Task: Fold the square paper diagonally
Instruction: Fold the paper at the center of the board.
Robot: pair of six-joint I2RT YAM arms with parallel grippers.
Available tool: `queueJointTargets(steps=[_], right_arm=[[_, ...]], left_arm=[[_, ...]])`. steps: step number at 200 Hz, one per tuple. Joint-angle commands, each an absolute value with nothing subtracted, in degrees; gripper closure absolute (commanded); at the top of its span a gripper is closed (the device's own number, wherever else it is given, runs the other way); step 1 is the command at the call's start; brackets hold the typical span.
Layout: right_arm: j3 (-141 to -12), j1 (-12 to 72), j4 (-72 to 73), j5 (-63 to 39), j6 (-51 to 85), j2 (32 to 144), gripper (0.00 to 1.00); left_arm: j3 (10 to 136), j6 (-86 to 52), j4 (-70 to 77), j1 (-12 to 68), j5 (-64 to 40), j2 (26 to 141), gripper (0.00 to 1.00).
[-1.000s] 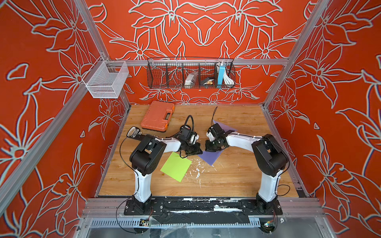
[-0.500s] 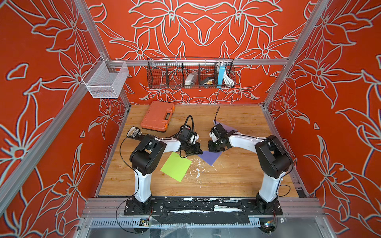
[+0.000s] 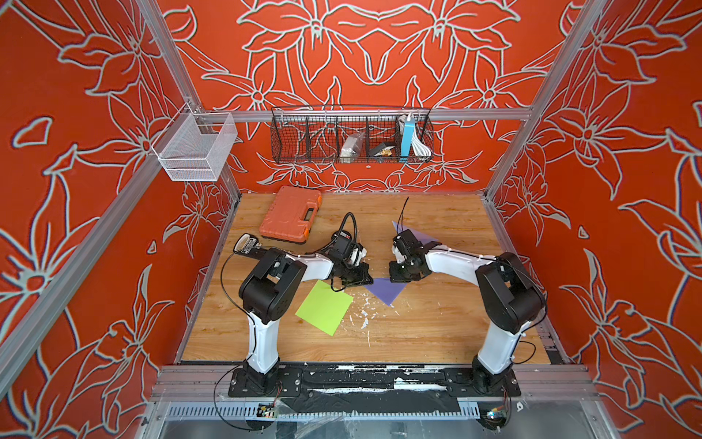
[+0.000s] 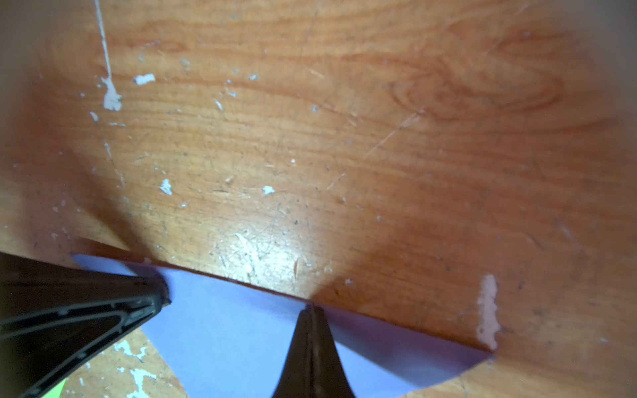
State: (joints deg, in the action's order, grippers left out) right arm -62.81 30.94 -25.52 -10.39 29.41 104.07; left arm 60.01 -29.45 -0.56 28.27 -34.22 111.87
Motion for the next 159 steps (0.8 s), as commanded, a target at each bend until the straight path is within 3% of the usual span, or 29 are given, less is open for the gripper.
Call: queueJointTargets(steps=[1,159], right_arm=[[-59.69,28.09,-31.81,-5.01,28.14,105.98,1.0],[-54.78,24.18,-32.0,-2.39,27.86,103.1,1.0]], left_arm=[[57.74,-28.21,-8.72,27.05,-28.12,115.31,1.0],[55.98,-27.63,-9.28,23.48,-28.93,113.11,1.0]])
